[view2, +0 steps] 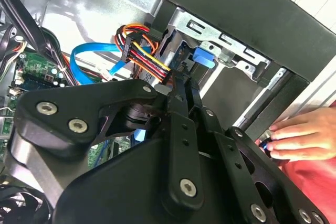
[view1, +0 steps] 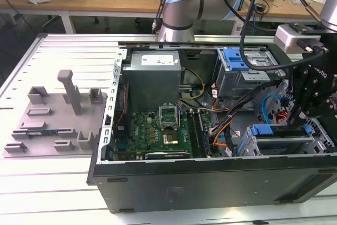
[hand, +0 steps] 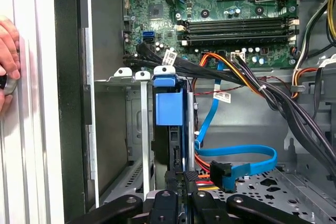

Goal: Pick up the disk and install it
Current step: 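Insert the first disk wire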

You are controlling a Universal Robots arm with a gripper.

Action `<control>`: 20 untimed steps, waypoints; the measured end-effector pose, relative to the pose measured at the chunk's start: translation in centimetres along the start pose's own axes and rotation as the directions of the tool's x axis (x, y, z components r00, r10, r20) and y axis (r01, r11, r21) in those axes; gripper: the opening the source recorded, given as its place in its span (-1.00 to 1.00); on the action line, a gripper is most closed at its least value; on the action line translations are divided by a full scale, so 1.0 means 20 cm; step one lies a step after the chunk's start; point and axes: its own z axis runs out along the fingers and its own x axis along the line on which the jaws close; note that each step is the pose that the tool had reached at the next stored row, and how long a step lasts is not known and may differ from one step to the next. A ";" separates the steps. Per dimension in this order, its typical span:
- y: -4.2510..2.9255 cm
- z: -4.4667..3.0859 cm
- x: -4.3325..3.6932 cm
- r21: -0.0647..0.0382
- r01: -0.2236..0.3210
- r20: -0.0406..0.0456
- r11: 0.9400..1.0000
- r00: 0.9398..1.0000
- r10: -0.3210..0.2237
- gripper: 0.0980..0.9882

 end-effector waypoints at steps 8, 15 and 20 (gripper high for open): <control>0.000 0.000 0.000 0.000 0.000 -0.001 1.000 1.000 0.000 -0.85; 0.001 -0.002 -0.012 0.000 0.000 -0.003 1.000 1.000 0.000 -0.85; 0.001 -0.001 -0.012 0.000 0.000 -0.003 1.000 1.000 0.000 -0.85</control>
